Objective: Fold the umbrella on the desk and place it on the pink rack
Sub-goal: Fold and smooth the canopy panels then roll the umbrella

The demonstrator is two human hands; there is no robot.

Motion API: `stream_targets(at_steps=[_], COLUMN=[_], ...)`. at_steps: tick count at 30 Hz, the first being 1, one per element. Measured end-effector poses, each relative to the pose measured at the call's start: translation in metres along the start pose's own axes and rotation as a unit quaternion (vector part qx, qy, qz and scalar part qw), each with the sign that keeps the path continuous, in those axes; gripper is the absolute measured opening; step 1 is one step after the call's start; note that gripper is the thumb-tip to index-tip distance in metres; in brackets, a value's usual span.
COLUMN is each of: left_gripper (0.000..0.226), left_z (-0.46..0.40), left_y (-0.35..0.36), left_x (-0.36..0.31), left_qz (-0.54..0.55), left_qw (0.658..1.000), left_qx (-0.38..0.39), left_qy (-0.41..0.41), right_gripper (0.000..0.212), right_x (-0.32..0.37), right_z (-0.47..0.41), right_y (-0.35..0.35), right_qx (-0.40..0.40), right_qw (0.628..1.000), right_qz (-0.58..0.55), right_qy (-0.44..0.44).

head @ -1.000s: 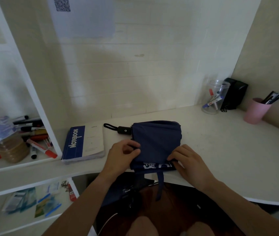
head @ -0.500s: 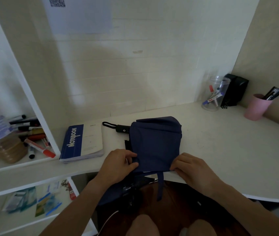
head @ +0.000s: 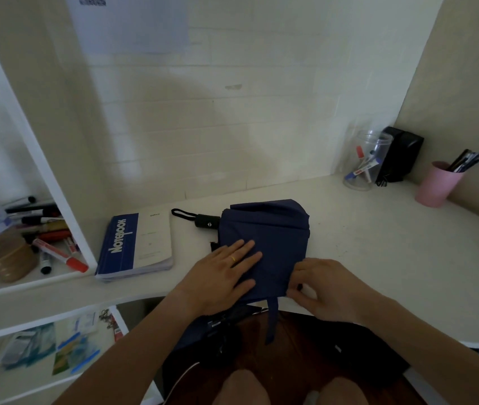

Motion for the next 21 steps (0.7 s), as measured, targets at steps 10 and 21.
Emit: stream_targets(at_steps=[10,21], left_gripper=[0.060,0.063], left_z=[0.010,0.018], left_y=[0.022,0.026], left_x=[0.004,0.008], left_qz=[-0.009,0.031], left_qw=[1.000,0.999], left_qx=[0.010,-0.011], left_qy=[-0.018,-0.036], right_gripper=[0.065,0.033], right_x=[-0.032,-0.075], right_z=[-0.032,-0.051], right_y=[0.057,-0.062], right_qx=[0.071,-0.231], right_qw=[0.993,0.923], right_qz=[0.061,-0.196], right_qy=[0.072,0.238])
Point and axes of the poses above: each hand's wrist, its own z-axis away from the middle knuckle, its own y-axis out of the palm, x = y × z, the point moved 8 cm from there along -z, towards the middle knuckle, and after that the axes turned 7 degrees about -z, right-handed, at the moved point
